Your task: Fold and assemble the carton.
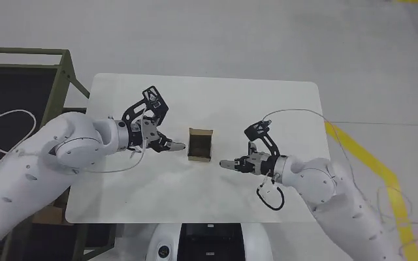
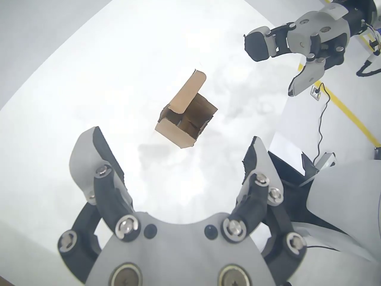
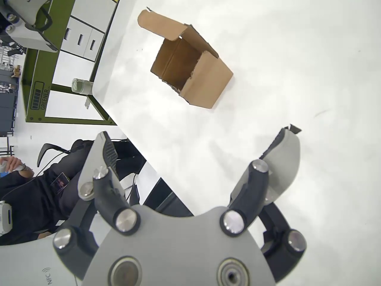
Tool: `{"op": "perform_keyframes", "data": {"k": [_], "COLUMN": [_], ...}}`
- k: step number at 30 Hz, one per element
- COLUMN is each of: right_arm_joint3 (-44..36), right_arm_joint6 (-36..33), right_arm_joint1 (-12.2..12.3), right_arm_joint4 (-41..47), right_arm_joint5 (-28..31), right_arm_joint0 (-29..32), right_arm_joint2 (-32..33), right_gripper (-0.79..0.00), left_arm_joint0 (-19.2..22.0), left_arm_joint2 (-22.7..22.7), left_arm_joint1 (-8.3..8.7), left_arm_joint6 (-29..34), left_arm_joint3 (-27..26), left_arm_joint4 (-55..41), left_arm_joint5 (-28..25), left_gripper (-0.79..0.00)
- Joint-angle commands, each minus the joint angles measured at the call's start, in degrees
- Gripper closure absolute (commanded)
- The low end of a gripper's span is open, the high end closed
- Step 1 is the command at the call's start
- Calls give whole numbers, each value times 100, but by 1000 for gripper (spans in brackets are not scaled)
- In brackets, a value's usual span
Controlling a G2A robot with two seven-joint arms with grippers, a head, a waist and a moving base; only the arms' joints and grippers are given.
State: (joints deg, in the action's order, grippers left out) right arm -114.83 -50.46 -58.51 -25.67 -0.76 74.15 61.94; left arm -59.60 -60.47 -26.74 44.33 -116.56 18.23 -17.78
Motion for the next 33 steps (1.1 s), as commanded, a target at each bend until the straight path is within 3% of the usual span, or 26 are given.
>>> {"op": "perform_keyframes", "data": {"k": [1,6,11,19,24,33], "right_arm_joint3": [0,56,115,591,954,1333], "right_arm_joint6": [0,78,-53,-203,-355,-645], "right_arm_joint1": [0,-4,-71,-363,-532,-696], "right_arm_joint4": [0,-59,-183,-557,-628,-782], "right_arm_joint5": [0,41,-631,-2366,-2928,-3363], "right_arm_joint0": [0,29,-248,-1176,-1664,-2074], "right_arm_joint2": [0,-33,-247,-1108,-1498,-1823], "right_gripper": [-785,-785,-785,-785,-785,-785], "left_arm_joint0": [-1,-44,-72,-170,-118,142], "left_arm_joint2": [0,3,67,319,524,844], "left_arm_joint1": [0,-17,-89,-250,-365,-588], "left_arm_joint6": [0,-107,-82,-187,-118,239], "left_arm_joint3": [0,15,273,809,938,1143], "left_arm_joint4": [-1,47,-47,-195,43,335], "left_arm_joint5": [0,78,407,516,784,1073], "left_gripper": [-785,-785,-785,-785,-785,-785]}}
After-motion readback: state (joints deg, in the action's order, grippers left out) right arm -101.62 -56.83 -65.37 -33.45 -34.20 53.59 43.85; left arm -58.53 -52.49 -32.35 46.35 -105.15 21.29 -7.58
